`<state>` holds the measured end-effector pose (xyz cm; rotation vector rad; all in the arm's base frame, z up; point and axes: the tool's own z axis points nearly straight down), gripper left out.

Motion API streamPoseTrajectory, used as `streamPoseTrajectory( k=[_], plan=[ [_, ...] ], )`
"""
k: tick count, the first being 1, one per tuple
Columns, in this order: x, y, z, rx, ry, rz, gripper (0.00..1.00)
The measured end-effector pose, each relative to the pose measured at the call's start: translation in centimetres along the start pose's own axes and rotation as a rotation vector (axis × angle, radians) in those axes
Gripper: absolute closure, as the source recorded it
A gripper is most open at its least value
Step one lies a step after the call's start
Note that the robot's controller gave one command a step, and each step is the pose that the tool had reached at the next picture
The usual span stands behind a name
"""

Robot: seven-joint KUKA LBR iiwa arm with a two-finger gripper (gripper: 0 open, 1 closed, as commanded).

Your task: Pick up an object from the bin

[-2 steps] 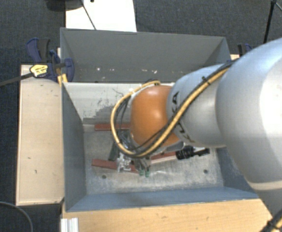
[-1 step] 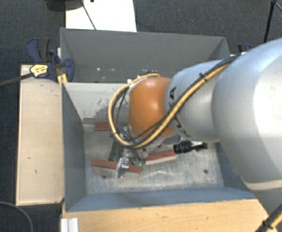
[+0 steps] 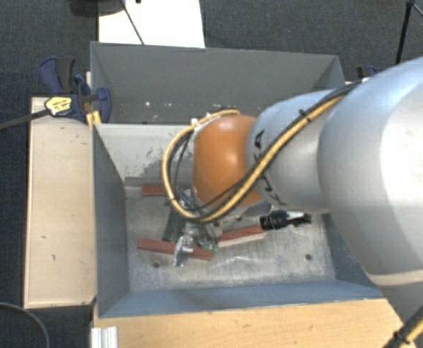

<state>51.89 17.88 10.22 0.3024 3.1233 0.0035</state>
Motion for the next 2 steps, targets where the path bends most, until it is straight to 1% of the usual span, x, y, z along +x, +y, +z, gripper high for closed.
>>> streamPoseTrajectory(
  k=[1, 2],
  plan=[
    [-2.09, 0.70, 2.42, -0.006, -0.011, -0.238, 1.00],
    [-2.09, 0.70, 2.42, -0.006, -0.011, -0.237, 1.00]
  ],
)
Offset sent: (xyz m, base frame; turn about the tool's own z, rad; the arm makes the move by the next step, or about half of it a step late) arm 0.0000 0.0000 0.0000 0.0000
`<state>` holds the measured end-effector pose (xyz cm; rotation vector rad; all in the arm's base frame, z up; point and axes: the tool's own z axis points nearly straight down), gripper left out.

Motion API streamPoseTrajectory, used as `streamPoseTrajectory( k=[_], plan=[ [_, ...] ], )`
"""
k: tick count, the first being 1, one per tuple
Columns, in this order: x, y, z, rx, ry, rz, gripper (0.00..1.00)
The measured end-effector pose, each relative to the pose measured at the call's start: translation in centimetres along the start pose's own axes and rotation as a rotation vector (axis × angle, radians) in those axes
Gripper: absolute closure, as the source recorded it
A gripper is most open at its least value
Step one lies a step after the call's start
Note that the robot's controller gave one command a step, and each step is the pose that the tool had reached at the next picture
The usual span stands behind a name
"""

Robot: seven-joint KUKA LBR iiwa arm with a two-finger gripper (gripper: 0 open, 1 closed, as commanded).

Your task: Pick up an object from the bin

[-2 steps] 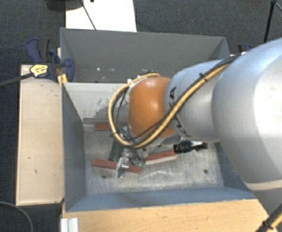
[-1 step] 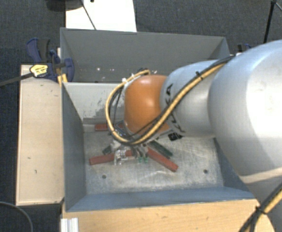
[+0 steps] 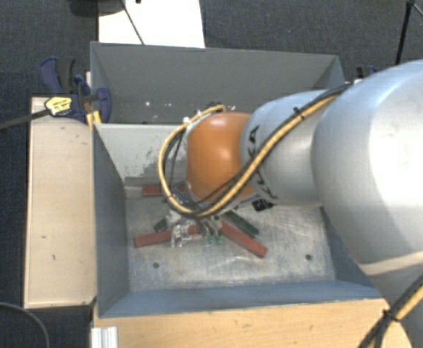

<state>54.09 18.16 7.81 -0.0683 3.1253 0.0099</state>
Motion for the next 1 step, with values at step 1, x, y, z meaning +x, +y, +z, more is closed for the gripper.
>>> streamPoseTrajectory(
  k=[1],
  plan=[
    [-0.27, 0.30, -13.20, 0.005, 0.013, -0.058, 1.00]
  ],
)
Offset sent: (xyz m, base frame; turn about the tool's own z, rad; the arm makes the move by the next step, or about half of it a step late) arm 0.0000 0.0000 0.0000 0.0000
